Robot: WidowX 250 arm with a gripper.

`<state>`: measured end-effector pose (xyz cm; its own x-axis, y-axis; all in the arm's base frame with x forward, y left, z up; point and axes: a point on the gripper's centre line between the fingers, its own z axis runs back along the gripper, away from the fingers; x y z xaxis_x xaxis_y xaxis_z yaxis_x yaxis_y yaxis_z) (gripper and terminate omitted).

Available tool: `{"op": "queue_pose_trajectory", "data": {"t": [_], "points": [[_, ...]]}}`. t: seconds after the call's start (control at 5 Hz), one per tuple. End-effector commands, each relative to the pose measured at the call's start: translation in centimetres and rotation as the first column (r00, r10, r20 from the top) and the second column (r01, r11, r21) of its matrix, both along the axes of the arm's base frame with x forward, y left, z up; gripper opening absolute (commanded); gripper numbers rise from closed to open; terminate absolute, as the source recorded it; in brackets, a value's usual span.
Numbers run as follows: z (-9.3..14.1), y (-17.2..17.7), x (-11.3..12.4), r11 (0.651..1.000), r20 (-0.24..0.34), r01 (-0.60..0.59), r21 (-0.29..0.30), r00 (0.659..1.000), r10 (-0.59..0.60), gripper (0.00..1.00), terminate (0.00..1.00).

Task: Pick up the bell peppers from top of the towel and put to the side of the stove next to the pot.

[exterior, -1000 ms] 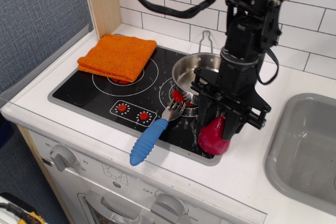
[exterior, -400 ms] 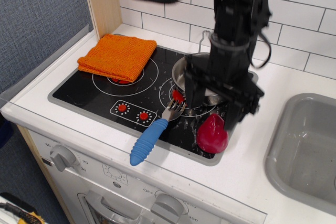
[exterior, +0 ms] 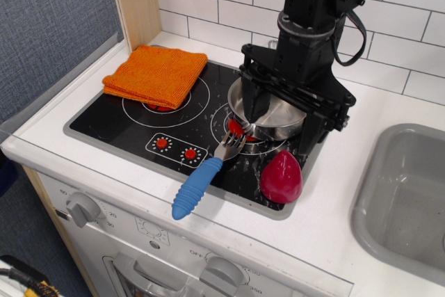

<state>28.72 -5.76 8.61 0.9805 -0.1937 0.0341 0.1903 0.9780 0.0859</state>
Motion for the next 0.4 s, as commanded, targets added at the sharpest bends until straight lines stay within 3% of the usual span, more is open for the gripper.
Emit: {"op": "queue_pose_trajectory", "data": {"t": [0.0, 0.2], "points": [[0.72, 0.49, -0.45, 0.997, 0.031, -0.037, 0.071, 0.999, 0.035, 1.0, 0.0], [0.72, 0.49, -0.45, 0.997, 0.031, -0.037, 0.071, 0.999, 0.035, 1.0, 1.0]]}}
